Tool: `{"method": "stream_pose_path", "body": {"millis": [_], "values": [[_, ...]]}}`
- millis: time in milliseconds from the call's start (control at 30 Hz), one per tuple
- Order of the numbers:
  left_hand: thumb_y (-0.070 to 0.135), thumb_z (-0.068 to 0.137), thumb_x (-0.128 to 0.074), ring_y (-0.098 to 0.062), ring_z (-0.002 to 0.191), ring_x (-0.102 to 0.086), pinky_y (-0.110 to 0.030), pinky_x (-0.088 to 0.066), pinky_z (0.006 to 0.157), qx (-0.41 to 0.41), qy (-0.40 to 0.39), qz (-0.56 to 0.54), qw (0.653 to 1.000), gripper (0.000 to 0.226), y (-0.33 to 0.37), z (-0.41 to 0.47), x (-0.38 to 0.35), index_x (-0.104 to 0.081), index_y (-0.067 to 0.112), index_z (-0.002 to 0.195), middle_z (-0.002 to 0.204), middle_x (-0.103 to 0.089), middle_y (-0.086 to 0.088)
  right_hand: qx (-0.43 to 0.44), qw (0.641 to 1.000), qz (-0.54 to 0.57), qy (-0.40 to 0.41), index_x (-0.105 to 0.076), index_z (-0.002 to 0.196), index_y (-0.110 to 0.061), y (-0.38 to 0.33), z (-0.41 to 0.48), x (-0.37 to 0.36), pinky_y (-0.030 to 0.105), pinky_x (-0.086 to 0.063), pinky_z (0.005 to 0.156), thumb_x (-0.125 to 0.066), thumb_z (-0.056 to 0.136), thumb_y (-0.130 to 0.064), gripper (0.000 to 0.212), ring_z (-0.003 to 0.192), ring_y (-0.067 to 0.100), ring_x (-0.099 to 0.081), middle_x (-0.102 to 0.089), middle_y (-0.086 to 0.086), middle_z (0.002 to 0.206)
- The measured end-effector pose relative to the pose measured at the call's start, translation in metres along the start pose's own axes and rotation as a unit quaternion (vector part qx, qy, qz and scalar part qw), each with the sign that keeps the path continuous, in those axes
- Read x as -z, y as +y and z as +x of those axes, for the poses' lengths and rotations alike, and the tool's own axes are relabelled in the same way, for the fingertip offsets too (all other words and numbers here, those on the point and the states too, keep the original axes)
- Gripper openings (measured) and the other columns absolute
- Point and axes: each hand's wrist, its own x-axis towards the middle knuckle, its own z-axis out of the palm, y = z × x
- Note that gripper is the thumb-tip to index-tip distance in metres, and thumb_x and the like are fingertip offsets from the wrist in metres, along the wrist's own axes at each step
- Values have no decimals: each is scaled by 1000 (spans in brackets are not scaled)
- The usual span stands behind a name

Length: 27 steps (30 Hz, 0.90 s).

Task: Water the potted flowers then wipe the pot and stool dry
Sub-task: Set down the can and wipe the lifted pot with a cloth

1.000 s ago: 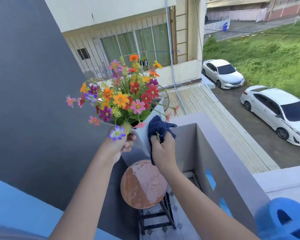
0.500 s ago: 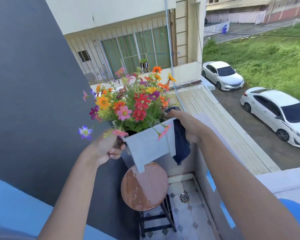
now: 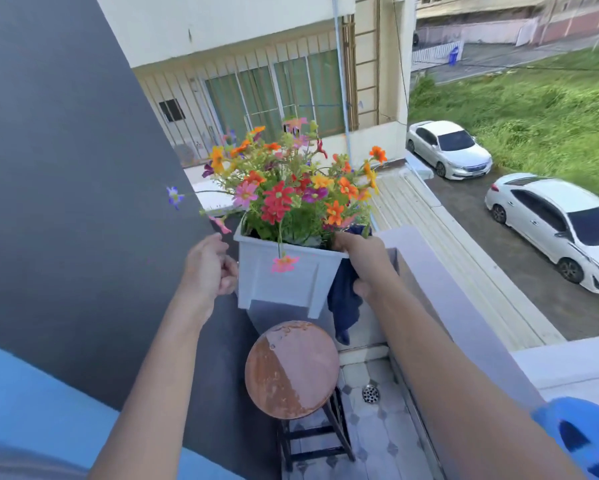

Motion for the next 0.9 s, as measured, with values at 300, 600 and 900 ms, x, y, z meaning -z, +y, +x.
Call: {"method": "stream_pose_path", "body": {"millis": [300, 600, 900], "values": [[41, 95, -49, -16, 35, -38, -20, -28, 39, 43, -33, 69, 996, 51, -39, -20, -56, -44, 11, 136, 71, -69, -20, 114, 993, -6, 19, -38, 65, -18, 19, -6, -27, 26, -29, 51, -70, 67, -5, 35, 55, 15, -35, -36, -1, 57], [18, 102, -25, -13, 35, -30, -15, -23, 39, 166, 16, 87, 982, 40, -33, -2, -65, -44, -1, 131, 78, -61, -24, 112, 991, -71, 3, -29, 61, -21, 48, -15, -31, 31, -29, 56, -69, 64, -21, 40, 52, 16, -31, -32, -4, 57], [2, 89, -21, -13, 39, -37, -17, -20, 38, 144, 2, -4, 990, 41, -38, 25, -49, -61, -6, 84, 58, -64, -21, 164, 984, -44, -55, -54, 90, 4, 76, -32, -33, 33, -41, 67, -66, 85, -21, 28, 70, 12, -52, -52, 4, 76]]}}
